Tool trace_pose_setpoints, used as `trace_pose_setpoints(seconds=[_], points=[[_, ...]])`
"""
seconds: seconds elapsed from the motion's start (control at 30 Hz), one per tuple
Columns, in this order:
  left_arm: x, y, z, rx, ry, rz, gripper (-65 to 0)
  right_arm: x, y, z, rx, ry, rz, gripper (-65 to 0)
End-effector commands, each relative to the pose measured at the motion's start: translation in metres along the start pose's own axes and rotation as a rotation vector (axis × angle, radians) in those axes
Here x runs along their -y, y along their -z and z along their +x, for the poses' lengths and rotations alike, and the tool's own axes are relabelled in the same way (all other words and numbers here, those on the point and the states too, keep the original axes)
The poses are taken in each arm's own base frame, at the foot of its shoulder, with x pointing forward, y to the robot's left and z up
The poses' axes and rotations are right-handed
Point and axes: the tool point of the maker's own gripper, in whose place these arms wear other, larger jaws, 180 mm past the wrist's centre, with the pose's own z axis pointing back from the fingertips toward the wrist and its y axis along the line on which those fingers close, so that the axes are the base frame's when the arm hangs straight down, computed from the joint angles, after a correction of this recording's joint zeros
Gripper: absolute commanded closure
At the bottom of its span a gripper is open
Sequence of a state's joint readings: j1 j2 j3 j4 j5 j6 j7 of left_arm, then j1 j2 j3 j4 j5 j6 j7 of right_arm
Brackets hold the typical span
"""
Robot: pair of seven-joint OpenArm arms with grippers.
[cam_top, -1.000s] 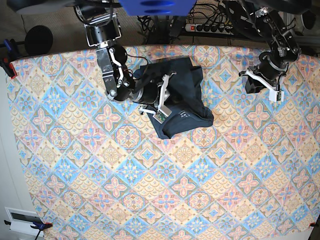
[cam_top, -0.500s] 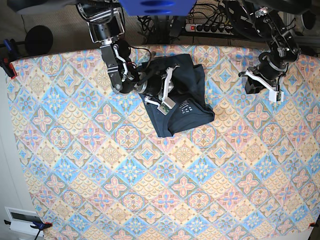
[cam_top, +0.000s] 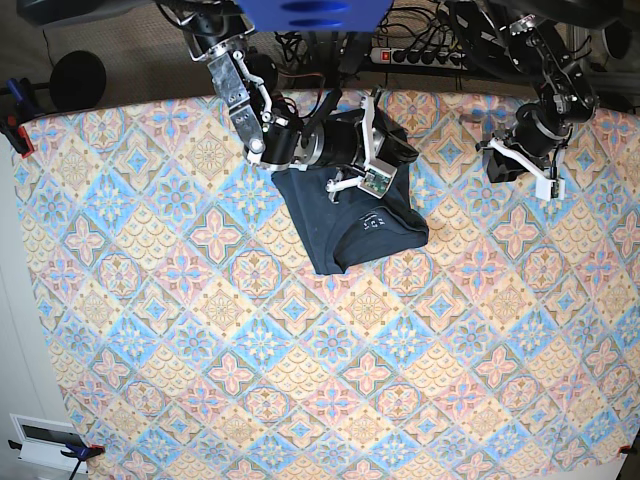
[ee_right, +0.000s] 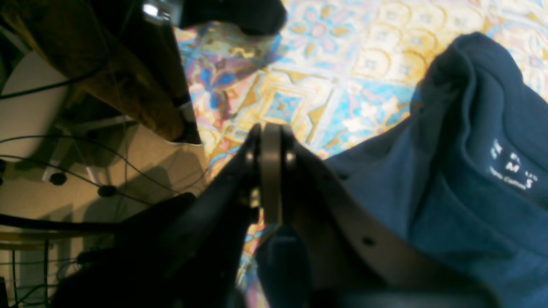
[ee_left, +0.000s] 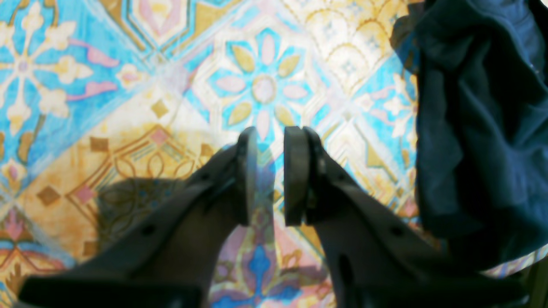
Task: Layout the t-shirt on the table in an organized manner, then fold the t-shirt properly
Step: 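Lower the folded shirt onto the table and open the right gripper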
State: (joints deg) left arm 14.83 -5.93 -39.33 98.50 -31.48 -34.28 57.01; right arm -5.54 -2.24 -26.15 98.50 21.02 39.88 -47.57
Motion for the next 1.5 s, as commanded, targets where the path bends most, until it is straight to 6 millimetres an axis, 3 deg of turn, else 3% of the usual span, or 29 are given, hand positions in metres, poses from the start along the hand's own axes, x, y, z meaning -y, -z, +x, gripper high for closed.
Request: trace_pose_setpoints(seconds=[0.0,0.13,0.37,0.47,0.7,0.83,1.03,1.37,1.47], points=[[0.0,-0.006,0.017,0.055,0.017,-0.008,-9.9,0.002,0.002,0.005,0.02,0.005,0.006,-0.1],[-0.002,-0.011,0.022,0.069,0.021,-0.025,-9.9,0.002,0.019,-0.038,-0.067,0.113,0.04,-0.1],[-0.001,-0.014,0.02,0.073,0.01,-0.037,-9.9,0.02,0.043,-0.039,-0.041,0.19,0.04,-0.1],[-0.001,-0.014,0.02,0.071,0.009,-0.036,-9.9,0.045,0.039,-0.054,-0.072,0.243,-0.071,-0.1],[-0.001,-0.014,0.02,0.073,0.009,-0.036,-9.9,0.116,-0.014,-0.081,-0.061,0.352,-0.296,-0.1],[-0.001,-0.014,0.021,0.074,0.01,-0.037,-9.9,0.14,-0.047,-0.103,-0.094,0.362,-0.376,-0.1],[-0.001,-0.014,0.021,0.075,0.01,-0.037,-9.9,0.162,-0.086,-0.124,-0.164,0.316,-0.434,-0.1],[0.0,-0.013,0.02,0.073,0.007,-0.04,-9.9,0.211,-0.135,-0.104,-0.151,0.237,-0.526,-0.1],[0.0,-0.013,0.02,0.073,0.005,-0.041,-9.9,0.231,-0.147,-0.082,-0.109,0.215,-0.569,-0.1]])
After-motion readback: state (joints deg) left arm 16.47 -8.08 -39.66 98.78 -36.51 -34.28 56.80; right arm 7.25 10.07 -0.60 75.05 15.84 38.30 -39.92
